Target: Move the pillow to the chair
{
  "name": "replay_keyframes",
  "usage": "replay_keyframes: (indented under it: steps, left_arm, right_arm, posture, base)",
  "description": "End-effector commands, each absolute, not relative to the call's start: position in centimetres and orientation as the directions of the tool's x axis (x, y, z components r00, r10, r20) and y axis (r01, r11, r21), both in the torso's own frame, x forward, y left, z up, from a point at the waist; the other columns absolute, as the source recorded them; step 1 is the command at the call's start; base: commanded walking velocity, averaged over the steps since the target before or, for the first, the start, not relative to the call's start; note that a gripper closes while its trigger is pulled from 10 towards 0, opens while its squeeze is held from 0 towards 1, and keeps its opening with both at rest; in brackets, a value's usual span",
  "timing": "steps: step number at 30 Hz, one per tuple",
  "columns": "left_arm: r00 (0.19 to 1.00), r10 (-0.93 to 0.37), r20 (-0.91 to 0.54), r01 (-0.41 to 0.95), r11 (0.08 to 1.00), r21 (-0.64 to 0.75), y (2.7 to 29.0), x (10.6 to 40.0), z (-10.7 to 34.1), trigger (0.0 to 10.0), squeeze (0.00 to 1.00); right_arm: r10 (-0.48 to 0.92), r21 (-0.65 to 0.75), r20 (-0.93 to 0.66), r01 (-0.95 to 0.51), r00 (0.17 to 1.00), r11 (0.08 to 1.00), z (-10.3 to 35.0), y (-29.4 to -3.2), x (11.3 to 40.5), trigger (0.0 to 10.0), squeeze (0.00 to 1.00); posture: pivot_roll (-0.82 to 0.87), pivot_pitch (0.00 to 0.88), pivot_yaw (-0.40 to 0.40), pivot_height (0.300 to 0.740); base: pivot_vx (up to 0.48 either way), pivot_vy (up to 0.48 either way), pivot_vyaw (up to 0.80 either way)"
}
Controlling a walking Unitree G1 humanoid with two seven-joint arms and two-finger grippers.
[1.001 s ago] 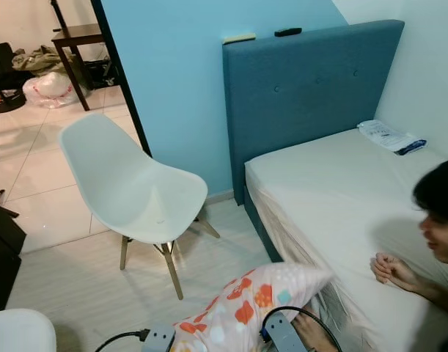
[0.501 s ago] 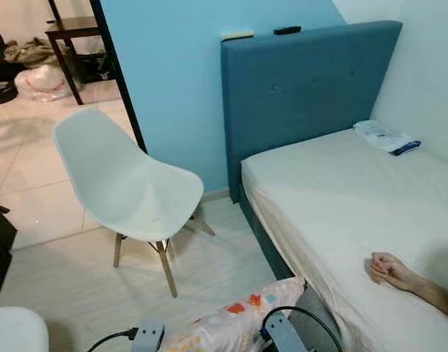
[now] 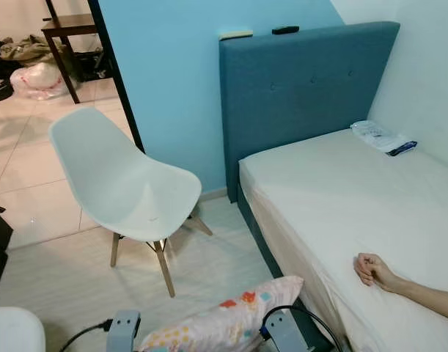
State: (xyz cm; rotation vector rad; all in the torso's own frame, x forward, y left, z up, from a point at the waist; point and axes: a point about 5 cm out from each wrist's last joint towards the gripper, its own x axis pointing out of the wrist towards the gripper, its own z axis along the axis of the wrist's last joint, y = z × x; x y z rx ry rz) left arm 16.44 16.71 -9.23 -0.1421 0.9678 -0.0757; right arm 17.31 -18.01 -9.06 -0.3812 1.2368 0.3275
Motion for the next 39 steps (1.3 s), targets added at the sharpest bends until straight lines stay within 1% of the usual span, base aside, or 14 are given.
replay_keyframes:
  steps: [1,7,11,14,16,18,19,20,21,23,27,32,34,39]
  left_arm:
    - [0.585,-0.113,-0.803,-0.010,0.989,-0.146,16.9,16.8,-9.0,10.0,0.00]
    - [0.657,-0.104,-0.746,-0.047,0.983,-0.178,16.9,18.7,-8.1,10.0,0.00]
    - [0.771,-0.086,-0.631,-0.059,0.977,-0.205,17.7,21.9,-6.0,10.0,0.00]
    - [0.843,-0.092,-0.530,-0.015,0.981,-0.193,18.2,24.4,-4.0,10.0,0.00]
    - [0.861,-0.101,-0.498,0.007,0.982,-0.188,18.2,25.0,-3.4,10.0,0.00]
    - [0.931,-0.129,-0.340,0.066,0.980,-0.190,18.1,27.8,-0.4,10.0,0.00]
    - [0.931,-0.129,-0.340,0.066,0.980,-0.190,18.1,27.8,-0.4,10.0,0.00]
    - [0.981,-0.155,-0.120,0.133,0.976,-0.170,18.0,30.9,4.0,10.0,0.00]
    - [0.981,-0.155,-0.120,0.133,0.976,-0.170,18.0,30.9,4.0,10.0,0.00]
    - [0.985,-0.170,0.013,0.170,0.974,-0.149,17.8,32.3,7.0,10.0,0.00]
    - [0.973,-0.186,0.140,0.203,0.972,-0.120,17.4,33.3,10.0,10.0,0.00]
    - [0.963,-0.189,0.191,0.214,0.969,-0.123,17.1,33.5,11.0,10.0,0.00]
    - [0.961,-0.191,0.201,0.219,0.967,-0.130,16.8,33.4,11.2,10.0,0.00]
    - [0.958,-0.194,0.212,0.224,0.966,-0.130,16.5,33.3,11.6,10.0,0.00]
  right_arm:
    - [0.045,-0.097,-0.950,-0.430,0.309,0.898,-9.0,-17.8,17.4,10.0,0.00]
    - [0.045,-0.094,-0.950,-0.419,0.309,0.903,-9.0,-17.9,17.4,10.0,0.00]
    - [0.050,-0.097,-0.949,-0.437,0.312,0.894,-9.0,-17.8,17.5,10.0,0.00]
    - [0.050,-0.097,-0.949,-0.440,0.312,0.893,-9.0,-17.9,17.5,10.0,0.00]
    - [0.050,-0.097,-0.949,-0.439,0.311,0.893,-9.0,-17.9,17.5,10.0,0.00]
    - [0.049,-0.098,-0.949,-0.441,0.311,0.892,-9.0,-17.9,17.5,10.0,0.00]
    - [0.049,-0.098,-0.949,-0.441,0.311,0.892,-9.0,-17.9,17.5,10.0,0.00]
    - [0.055,-0.103,-0.946,-0.455,0.321,0.885,-8.9,-17.8,17.8,10.0,0.00]
    - [0.055,-0.103,-0.946,-0.455,0.321,0.885,-8.9,-17.8,17.8,10.0,0.00]
    - [0.060,-0.107,-0.942,-0.463,0.331,0.880,-8.8,-17.6,18.0,10.0,0.00]
    - [0.071,-0.110,-0.933,-0.464,0.354,0.879,-8.6,-17.3,18.5,10.0,0.00]
    - [0.079,-0.122,-0.919,-0.469,0.387,0.875,-8.3,-17.1,19.1,10.0,0.00]
    - [0.117,-0.112,-0.883,-0.447,0.454,0.887,-7.7,-16.6,20.4,10.0,0.00]
    - [0.150,-0.094,-0.836,-0.407,0.528,0.908,-6.8,-16.2,21.8,10.0,0.00]
  posture:
    - [-0.08,0.030,-0.002,0.740]
    - [-0.08,0.031,-0.004,0.740]
    - [-0.07,0.029,-0.013,0.740]
    - [-0.06,0.029,-0.018,0.740]
    - [-0.06,0.029,-0.018,0.740]
    - [-0.05,0.025,-0.025,0.740]
    - [-0.05,0.025,-0.025,0.740]
    - [-0.05,0.023,-0.028,0.740]
    - [-0.05,0.023,-0.028,0.740]
    - [-0.04,0.024,-0.028,0.740]
    - [-0.04,0.025,-0.022,0.740]
    - [-0.05,0.029,-0.018,0.740]
    - [-0.05,0.031,-0.019,0.740]
    - [-0.05,0.034,-0.020,0.740]
  base:
    - [0.000,0.000,0.00]
    - [0.000,0.000,0.00]
    - [0.000,0.000,0.00]
    - [0.000,0.000,0.00]
    - [0.000,0.000,0.00]
    - [0.174,0.000,0.00]
    - [0.349,0.000,0.00]
    - [0.442,0.000,0.00]
    - [0.442,0.000,0.00]
    - [0.461,0.000,0.00]
    - [0.480,0.000,0.00]
    - [0.480,0.000,0.00]
    - [0.480,0.000,0.00]
    - [0.480,0.000,0.15]
